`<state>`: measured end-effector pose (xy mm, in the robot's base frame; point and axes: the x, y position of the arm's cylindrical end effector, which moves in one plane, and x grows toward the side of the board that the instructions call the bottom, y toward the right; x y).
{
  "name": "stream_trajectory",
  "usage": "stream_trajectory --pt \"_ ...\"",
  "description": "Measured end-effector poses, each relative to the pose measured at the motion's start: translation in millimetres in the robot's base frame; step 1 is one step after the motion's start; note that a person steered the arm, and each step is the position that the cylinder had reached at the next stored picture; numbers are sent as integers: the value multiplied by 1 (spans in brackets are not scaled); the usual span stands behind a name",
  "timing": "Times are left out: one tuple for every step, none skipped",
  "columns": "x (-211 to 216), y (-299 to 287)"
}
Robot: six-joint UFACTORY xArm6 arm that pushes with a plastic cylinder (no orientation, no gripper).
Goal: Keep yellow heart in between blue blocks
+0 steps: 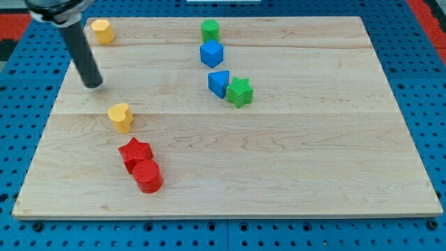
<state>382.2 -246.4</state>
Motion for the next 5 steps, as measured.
stream_trajectory --pt "27 -29" --pt "76 -20" --pt "90 14" --pt "86 69" --pt "80 110"
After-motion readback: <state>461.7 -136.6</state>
